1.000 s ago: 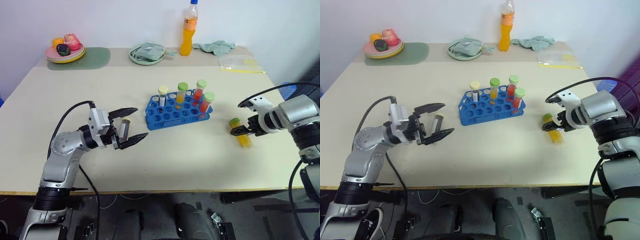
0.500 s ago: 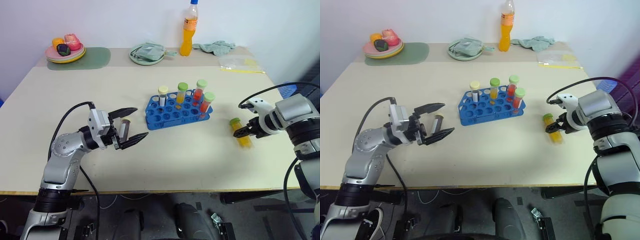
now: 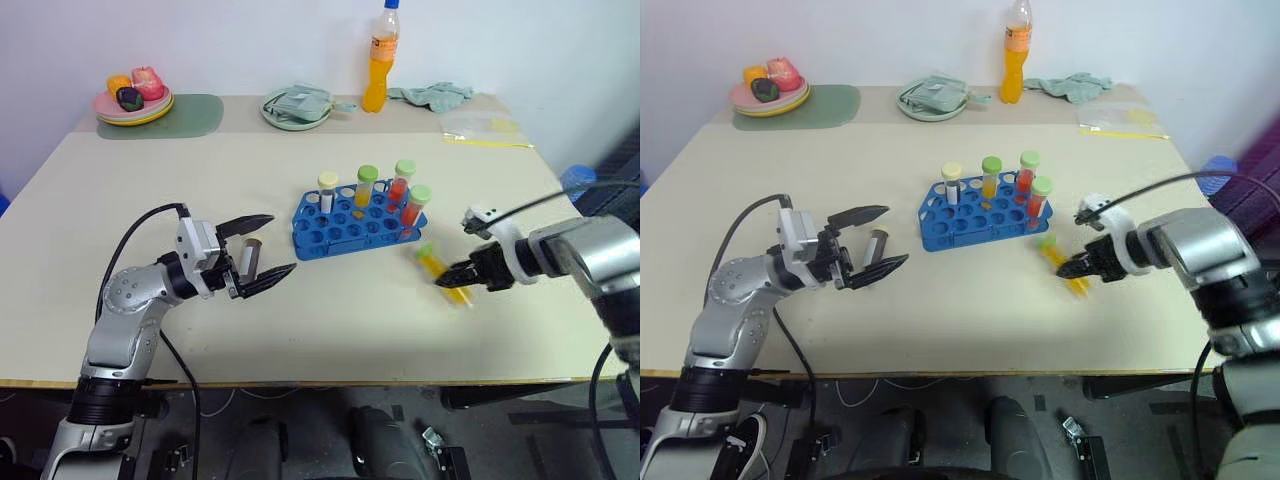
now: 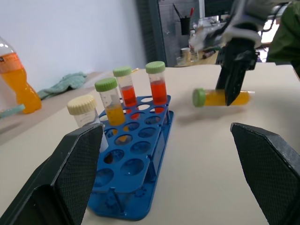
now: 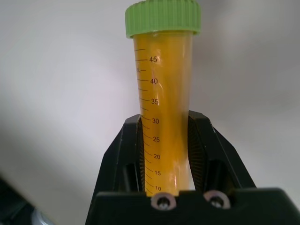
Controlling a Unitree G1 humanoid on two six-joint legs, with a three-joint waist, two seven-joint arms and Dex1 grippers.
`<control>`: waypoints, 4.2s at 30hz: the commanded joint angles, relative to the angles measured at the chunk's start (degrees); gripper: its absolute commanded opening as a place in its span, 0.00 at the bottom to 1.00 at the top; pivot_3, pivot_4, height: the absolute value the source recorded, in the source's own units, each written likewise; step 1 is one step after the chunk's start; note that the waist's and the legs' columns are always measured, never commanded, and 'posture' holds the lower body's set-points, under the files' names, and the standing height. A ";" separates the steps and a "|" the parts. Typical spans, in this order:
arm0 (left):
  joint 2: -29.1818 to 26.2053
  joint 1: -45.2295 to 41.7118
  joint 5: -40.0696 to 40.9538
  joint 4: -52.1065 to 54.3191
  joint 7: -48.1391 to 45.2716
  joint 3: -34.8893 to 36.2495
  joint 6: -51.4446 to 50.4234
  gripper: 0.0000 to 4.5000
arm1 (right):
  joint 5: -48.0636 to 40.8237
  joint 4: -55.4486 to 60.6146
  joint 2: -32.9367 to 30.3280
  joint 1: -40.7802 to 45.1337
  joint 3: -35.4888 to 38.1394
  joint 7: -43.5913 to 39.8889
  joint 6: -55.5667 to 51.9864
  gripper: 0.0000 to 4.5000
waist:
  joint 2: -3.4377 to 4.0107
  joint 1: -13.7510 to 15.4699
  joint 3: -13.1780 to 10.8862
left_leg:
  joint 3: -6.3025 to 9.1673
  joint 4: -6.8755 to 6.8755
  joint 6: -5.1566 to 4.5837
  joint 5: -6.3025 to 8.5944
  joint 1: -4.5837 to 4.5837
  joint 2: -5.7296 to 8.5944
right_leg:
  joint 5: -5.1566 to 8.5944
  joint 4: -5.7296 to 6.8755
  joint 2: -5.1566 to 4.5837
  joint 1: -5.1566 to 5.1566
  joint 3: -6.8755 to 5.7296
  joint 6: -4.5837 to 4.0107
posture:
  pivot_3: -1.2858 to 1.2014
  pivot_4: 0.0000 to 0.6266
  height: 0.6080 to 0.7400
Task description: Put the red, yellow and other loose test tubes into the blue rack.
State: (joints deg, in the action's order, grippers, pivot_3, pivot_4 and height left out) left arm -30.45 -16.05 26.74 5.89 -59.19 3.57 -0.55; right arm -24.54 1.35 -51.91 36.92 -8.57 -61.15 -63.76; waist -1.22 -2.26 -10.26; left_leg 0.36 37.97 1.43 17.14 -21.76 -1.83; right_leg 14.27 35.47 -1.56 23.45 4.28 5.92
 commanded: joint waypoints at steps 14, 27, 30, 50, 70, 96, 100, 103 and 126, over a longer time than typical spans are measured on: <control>-0.33 -3.46 0.53 -3.27 -1.30 1.39 1.78 1.00 | 8.96 -3.28 41.58 -8.13 15.61 37.54 51.24 0.17 | -0.10 -0.23 0.06 | -0.07 0.02 0.02 -0.01 0.24 0.02 | -0.02 0.45 -0.04 -0.03 0.08 0.01 | 0.52 0.24 1.00; -1.37 -4.43 0.49 -4.31 -2.80 1.75 1.88 1.00 | 14.68 -14.92 44.19 -8.82 10.64 37.74 65.72 0.17 | -0.05 -0.31 0.03 | -0.05 0.01 0.02 -0.01 0.28 0.01 | -0.01 0.56 -0.02 -0.01 0.08 -0.01 | 0.52 0.24 1.00; -1.46 -4.15 0.60 -4.05 -2.69 1.84 1.75 1.00 | 15.02 -16.83 44.24 -8.70 11.09 38.54 67.35 0.17 | -0.05 -0.32 0.03 | -0.05 0.01 0.02 -0.01 0.30 0.01 | -0.01 0.57 -0.01 -0.01 0.08 -0.01 | 0.52 0.24 1.00; -2.01 -4.49 0.66 -4.18 -2.70 2.09 1.75 1.00 | 15.52 -17.55 45.54 -9.80 9.63 40.04 69.31 0.17 | -0.06 -0.30 0.03 | -0.05 0.01 0.02 -0.01 0.33 0.01 | 0.00 0.57 -0.04 -0.04 0.09 -0.02 | 0.52 0.24 1.00; -2.28 -4.63 0.51 -4.00 -2.44 2.25 1.76 1.00 | 15.58 -16.48 46.53 -11.13 8.66 40.82 69.32 0.17 | -0.06 -0.33 0.04 | -0.03 0.01 0.02 -0.01 0.34 0.00 | 0.00 0.58 -0.02 -0.04 0.08 -0.02 | 0.52 0.24 1.00; -2.45 -4.44 0.47 -3.30 -1.74 2.08 1.48 1.00 | 11.95 -20.16 47.16 -9.50 10.90 37.70 70.25 0.71 | -0.04 -0.40 0.03 | -0.04 0.00 0.02 -0.01 0.34 -0.01 | 0.00 0.59 -0.01 -0.02 0.09 -0.03 | 0.52 0.24 1.00; -2.22 -4.60 0.40 -3.74 -1.75 1.94 1.71 1.00 | 11.61 -17.55 46.10 -10.49 10.70 35.90 69.83 0.98 | -0.04 -0.30 0.03 | -0.04 0.00 0.02 -0.01 0.33 0.00 | 0.00 0.58 -0.02 -0.02 0.09 -0.03 | 0.52 0.24 1.00; -2.04 -4.98 0.44 -4.82 -2.13 1.97 2.16 1.00 | 11.61 -13.83 44.19 -12.35 9.81 33.47 68.81 0.98 | -0.04 -0.23 0.03 | -0.04 0.00 0.02 -0.01 0.32 0.00 | 0.00 0.56 -0.04 -0.03 0.09 -0.03 | 0.52 0.24 1.00; -12.39 -8.01 -3.09 -2.82 9.60 4.01 -21.60 1.00 | -7.00 14.63 5.98 -29.13 19.33 0.31 49.78 0.98 | -0.19 -0.16 -0.03 | -0.01 0.01 0.01 0.00 0.34 0.00 | 0.12 0.50 0.02 -0.10 0.09 -0.14 | 0.52 0.24 1.00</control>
State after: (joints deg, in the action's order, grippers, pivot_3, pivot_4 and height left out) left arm -41.23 -23.16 24.14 -1.36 -52.44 6.41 -17.48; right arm -29.95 15.63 -44.97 7.16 8.95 -58.29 -15.55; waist -1.41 -2.42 -10.29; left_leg 0.34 37.99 1.44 17.13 -21.43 -1.83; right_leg 14.39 35.97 -1.54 23.36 4.37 5.79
